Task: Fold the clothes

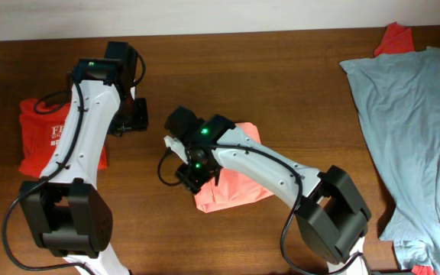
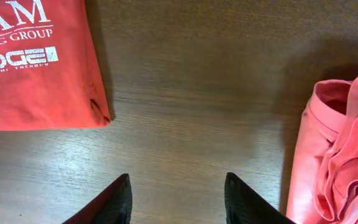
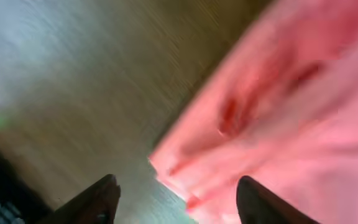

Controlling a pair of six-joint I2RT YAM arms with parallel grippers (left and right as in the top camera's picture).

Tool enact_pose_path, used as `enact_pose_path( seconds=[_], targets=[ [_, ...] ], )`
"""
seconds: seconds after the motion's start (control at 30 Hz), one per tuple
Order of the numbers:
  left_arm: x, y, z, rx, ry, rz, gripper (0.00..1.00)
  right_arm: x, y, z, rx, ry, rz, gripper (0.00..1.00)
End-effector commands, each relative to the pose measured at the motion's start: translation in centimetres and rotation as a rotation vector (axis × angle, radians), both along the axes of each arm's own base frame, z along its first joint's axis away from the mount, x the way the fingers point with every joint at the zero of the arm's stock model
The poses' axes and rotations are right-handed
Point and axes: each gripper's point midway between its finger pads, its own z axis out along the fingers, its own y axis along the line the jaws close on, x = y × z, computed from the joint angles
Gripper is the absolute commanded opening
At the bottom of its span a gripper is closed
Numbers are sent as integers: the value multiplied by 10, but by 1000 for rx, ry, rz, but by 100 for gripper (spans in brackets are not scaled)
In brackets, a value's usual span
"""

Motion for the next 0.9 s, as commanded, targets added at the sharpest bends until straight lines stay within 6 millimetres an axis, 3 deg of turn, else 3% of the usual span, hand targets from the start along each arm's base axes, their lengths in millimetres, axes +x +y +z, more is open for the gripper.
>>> enact_pose_path(
  seconds=[0.0,0.17,0.3,0.47,0.63,0.73,0.87],
  targets=[
    [-2,0,13,-9,-33,-7,49,34,-39,18,-100,-113,-144,65],
    [-5,-20,11,-122,-15,-48,49,45,-79,39,-145,-123,-249,66],
    [-13,-45,3,-250,23,-92,48,54,-129,40,-279,-122,-411,66],
    [-34,-84,-16,-379,99,-172,40,69,-170,39,-311,-90,-556,59],
    [-49,-122,-35,-440,129,-261,45,77,-213,39,-343,-43,-670,56],
    [-53,-137,-42,-440,126,-307,54,75,-228,39,-360,-18,-696,56],
    [-55,-156,-52,-439,100,-367,58,74,-236,39,-370,-5,-710,56]
  ],
)
